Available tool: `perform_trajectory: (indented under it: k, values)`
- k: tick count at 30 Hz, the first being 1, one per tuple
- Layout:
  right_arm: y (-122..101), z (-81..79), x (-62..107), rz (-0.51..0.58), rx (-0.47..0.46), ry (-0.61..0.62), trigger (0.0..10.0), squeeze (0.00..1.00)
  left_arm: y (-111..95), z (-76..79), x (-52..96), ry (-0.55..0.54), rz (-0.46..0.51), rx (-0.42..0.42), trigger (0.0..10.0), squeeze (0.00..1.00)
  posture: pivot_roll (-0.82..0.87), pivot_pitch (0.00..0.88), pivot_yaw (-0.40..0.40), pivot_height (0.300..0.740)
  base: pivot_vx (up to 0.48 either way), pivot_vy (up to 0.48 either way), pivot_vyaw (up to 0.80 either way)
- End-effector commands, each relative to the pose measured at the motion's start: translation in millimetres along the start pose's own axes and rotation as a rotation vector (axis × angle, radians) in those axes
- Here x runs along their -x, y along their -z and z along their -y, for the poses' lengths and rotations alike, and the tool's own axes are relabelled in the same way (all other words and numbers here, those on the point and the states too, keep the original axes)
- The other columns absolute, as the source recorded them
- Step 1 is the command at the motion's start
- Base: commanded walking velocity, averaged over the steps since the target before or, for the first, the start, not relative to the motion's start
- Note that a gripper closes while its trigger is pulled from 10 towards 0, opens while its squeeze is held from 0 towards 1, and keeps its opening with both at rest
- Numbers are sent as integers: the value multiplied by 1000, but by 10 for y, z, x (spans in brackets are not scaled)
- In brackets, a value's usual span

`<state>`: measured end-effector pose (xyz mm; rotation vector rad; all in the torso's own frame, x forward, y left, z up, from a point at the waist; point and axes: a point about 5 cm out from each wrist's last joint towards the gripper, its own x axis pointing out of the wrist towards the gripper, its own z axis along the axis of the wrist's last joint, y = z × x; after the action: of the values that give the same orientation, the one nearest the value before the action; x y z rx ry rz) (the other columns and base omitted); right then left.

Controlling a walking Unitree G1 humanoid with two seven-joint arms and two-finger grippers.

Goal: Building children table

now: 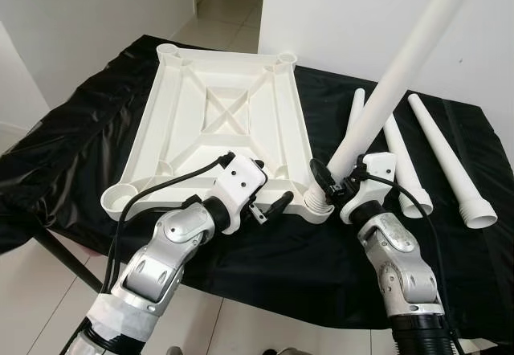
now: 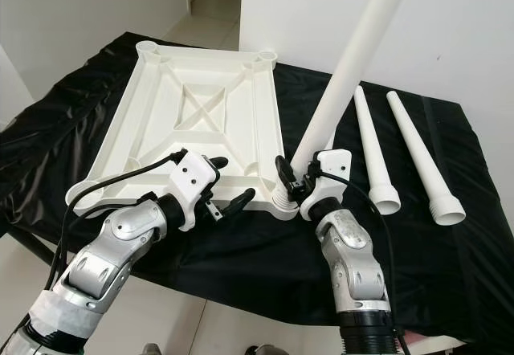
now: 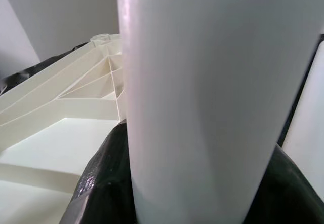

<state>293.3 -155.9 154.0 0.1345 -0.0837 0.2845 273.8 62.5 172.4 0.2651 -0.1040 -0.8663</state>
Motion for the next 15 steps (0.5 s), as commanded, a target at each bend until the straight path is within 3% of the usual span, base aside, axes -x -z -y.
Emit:
perform_trajectory:
  k: [1, 4, 10, 12, 15]
  values:
    - [214, 69, 32, -104, -41, 64, 10000, 0, -33, 8, 3, 16, 2, -12, 10000, 0, 56, 86, -50, 740, 0, 0, 0]
    - [238, 110, 48, -100, -76, 117, 10000, 0, -42, 6, 6, 14, 4, -13, 10000, 0, 56, 88, -49, 740, 0, 0, 0]
    - [247, 124, 57, -103, -31, 122, 10000, 0, -48, 0, 7, 12, 6, -13, 10000, 0, 55, 88, -49, 740, 0, 0, 0]
    - [230, 76, 66, -94, 75, 81, 10000, 0, -56, -9, 7, 10, 8, -14, 10000, 0, 54, 88, -49, 740, 0, 0, 0]
    - [244, 14, 92, -87, 149, 38, 10000, 0, -63, -22, 10, 5, 9, -16, 10000, 0, 54, 88, -49, 740, 0, 0, 0]
